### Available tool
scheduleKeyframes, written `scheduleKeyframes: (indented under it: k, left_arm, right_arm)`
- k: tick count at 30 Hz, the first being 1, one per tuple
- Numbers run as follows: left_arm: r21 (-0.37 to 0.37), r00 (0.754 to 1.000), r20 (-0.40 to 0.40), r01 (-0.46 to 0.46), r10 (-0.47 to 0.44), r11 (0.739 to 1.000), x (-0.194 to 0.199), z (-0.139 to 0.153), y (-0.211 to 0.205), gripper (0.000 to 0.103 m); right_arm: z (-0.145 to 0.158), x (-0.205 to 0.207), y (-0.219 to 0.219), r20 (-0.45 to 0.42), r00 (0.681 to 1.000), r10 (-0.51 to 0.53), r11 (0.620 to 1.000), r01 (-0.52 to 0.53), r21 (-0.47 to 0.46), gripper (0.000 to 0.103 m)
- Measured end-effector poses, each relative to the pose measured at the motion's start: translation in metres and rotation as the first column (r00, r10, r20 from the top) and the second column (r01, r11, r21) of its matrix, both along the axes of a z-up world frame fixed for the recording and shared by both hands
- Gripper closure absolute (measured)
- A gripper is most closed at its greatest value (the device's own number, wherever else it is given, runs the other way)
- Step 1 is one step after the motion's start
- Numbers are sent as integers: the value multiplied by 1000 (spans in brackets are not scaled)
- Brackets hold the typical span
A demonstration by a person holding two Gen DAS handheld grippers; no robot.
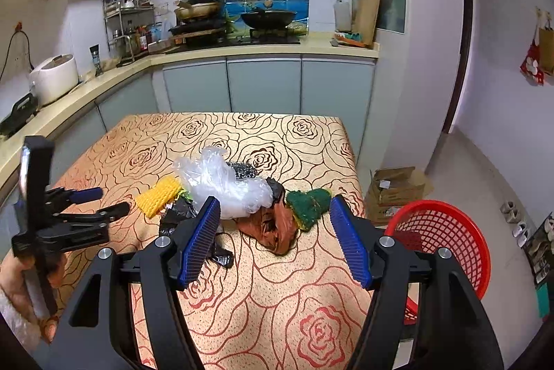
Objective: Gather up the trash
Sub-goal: 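Grasp the yellow foam net with the left gripper while the right gripper grasps the clear plastic bag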
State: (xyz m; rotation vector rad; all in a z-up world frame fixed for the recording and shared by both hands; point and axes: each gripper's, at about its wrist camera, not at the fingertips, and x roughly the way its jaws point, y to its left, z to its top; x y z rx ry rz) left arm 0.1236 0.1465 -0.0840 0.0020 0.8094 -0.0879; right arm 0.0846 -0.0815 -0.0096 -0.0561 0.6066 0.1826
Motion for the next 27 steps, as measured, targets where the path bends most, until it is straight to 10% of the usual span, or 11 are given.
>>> scheduleKeyframes:
  k: [13, 27]
  left_arm:
    - [-1, 997, -48, 53, -53, 999, 49, -18, -13, 35]
    - [41, 993, -107, 55, -50, 998, 63, -32, -16, 80]
  right_arm:
    - [-16, 34, 18, -39, 999, 31, 999, -31, -11, 39]
    - [-32, 75, 59, -117, 980, 164, 987, -163, 16, 32]
